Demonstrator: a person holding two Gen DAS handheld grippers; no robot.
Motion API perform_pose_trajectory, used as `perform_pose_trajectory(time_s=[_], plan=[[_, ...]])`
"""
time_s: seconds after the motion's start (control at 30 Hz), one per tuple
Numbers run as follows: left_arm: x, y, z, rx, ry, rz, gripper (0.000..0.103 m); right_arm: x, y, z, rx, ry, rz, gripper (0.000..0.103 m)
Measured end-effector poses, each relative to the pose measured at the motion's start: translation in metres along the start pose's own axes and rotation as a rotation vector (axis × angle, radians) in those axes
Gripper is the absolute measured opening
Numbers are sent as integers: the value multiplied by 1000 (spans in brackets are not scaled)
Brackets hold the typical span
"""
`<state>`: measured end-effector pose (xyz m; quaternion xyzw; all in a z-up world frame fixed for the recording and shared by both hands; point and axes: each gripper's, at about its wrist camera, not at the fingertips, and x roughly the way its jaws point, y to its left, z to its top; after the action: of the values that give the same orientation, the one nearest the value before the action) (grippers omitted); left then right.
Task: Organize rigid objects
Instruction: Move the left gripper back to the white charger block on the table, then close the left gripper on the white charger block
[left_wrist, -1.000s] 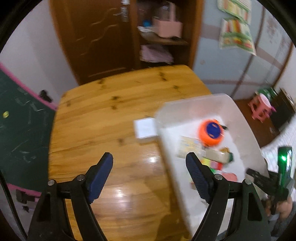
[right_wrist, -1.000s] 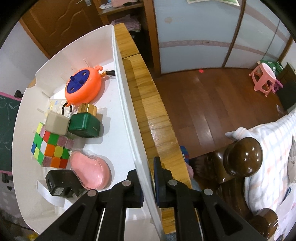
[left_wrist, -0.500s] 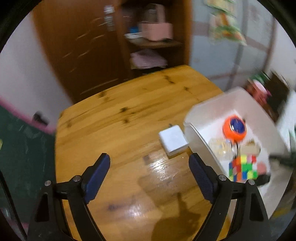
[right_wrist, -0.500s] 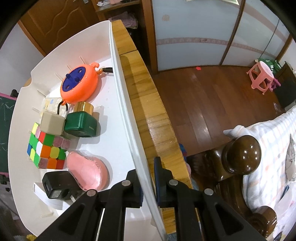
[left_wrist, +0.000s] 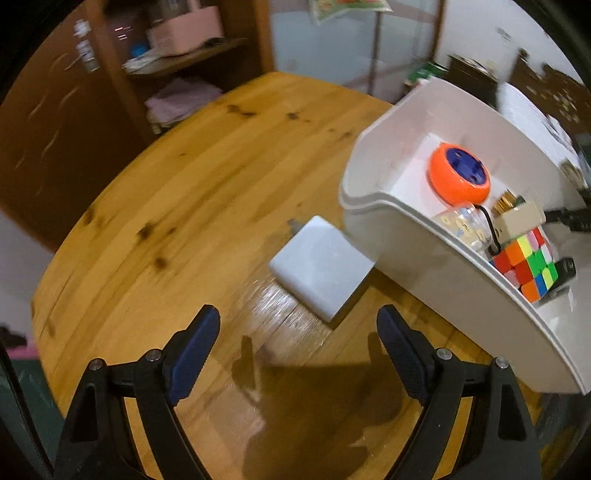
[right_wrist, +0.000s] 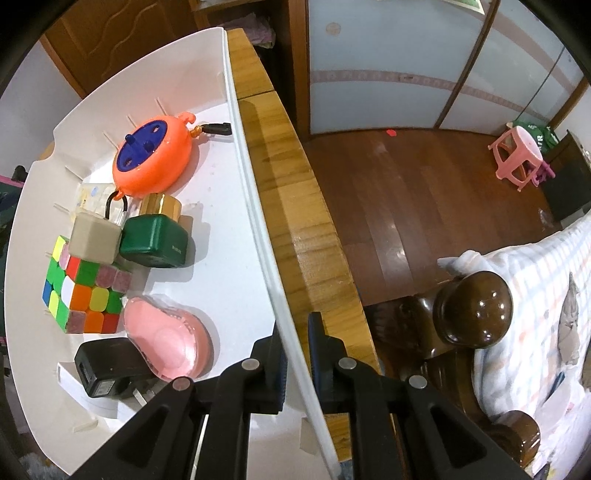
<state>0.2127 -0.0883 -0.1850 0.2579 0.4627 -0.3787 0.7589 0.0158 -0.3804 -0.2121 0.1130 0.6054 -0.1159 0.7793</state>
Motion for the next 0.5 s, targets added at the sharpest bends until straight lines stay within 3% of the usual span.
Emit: perform_pose_trajectory(time_s=[0.27,0.5], plan=[[29,-6,16,138,58,-39,89,3,-1,2,9,19,-1,10],[41,-16,20,201,48,-52,86,4,-3,2,13,27,-1,11]])
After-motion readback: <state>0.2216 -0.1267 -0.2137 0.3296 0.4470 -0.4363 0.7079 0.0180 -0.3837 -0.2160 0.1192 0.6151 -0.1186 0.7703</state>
